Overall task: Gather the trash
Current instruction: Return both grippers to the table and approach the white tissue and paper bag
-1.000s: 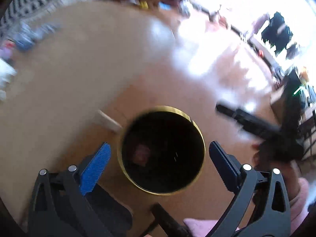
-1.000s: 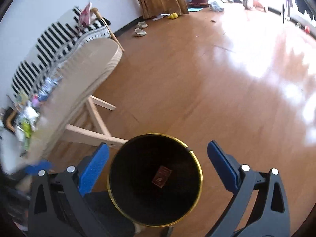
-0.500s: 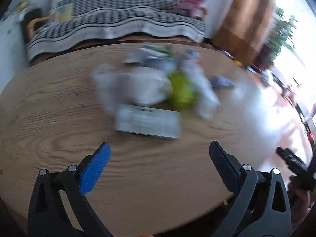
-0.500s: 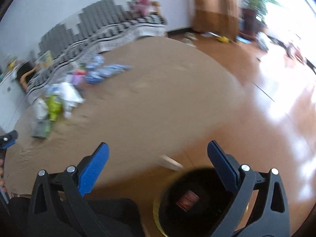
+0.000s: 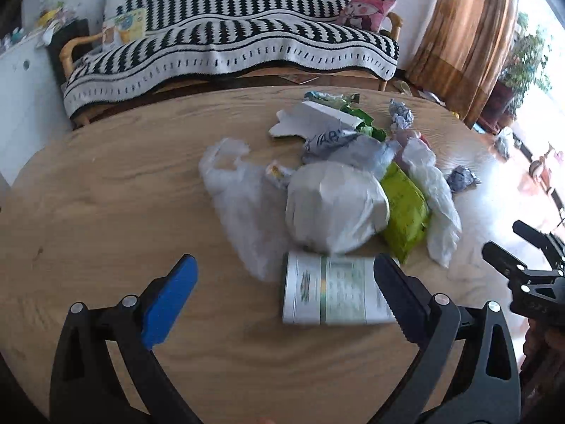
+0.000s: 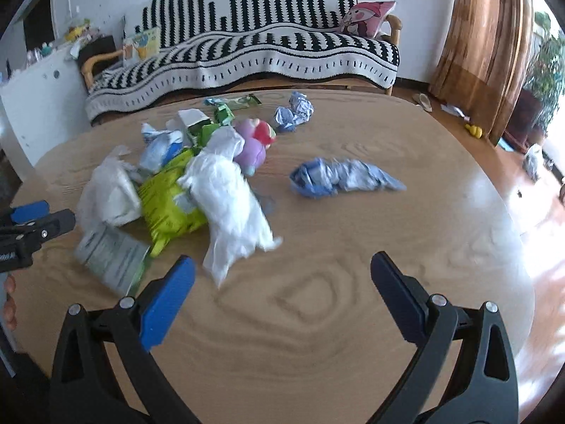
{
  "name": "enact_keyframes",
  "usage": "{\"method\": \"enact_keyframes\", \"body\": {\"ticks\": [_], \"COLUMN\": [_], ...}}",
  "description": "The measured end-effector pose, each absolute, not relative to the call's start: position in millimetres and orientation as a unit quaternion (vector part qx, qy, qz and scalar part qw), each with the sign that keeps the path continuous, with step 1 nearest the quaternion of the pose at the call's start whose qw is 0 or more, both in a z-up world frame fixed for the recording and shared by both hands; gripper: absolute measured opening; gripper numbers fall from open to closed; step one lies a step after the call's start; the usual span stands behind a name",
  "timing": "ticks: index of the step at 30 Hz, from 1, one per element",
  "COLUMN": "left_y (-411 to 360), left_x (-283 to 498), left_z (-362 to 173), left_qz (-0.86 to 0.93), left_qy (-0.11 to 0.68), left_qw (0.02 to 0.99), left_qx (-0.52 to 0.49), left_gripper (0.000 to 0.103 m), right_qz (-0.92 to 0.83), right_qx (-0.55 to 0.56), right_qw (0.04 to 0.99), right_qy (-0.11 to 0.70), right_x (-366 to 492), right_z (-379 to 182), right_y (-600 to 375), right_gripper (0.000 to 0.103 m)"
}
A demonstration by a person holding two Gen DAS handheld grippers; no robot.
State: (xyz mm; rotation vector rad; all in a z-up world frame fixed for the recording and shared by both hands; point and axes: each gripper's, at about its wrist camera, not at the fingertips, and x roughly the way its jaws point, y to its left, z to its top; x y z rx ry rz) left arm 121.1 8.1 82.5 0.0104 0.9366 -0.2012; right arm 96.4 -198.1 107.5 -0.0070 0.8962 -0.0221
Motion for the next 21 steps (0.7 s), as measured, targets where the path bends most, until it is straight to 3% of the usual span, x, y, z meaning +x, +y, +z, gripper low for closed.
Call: {"method": "enact_keyframes", "body": {"ticks": [14, 16, 17, 18, 19, 21], "left_y": [-26.5, -26.9, -27.0, -26.3, -25.0, -18.5], "left_x": [179.8, 182.7, 184.3, 185.0, 186.0, 183.6], "left_z": [59.6, 58.0, 58.0, 58.4, 58.8, 60.8], "left_qz": [-0.114, -0.122, -0.131, -0.143, -0.148, -0.156], "left_qy": [0.463, 0.462, 0.460, 0.459, 0.460, 0.457], "left_qw": [0.878, 0.878, 0.878, 0.877, 0.876, 0.876], "left_qx": [0.027, 0.025, 0.022, 0.015, 0.008, -0.008], "left_gripper": [0.097, 0.097, 0.091, 0.071, 0.060, 0.054], "right_qz": [0.001, 0.005, 0.017, 0.036, 0.059, 0.064], "right_qx": [-0.035, -0.035, -0.022, 0.001, 0.030, 0.036], "right_qw": [0.893, 0.893, 0.892, 0.888, 0.883, 0.887], "right_qy": [0.448, 0.448, 0.450, 0.458, 0.465, 0.456], "right_x": [145.0, 147.6, 148.3, 149.3, 149.2, 144.1], "right_z": [72.2, 72.0, 71.1, 69.3, 67.8, 72.1], "right_y": [-187.5, -186.1, -185.9, -186.5, -186.6, -183.4], "right_gripper": [0.095, 0.082, 0.061, 0.032, 0.023, 0.019]}}
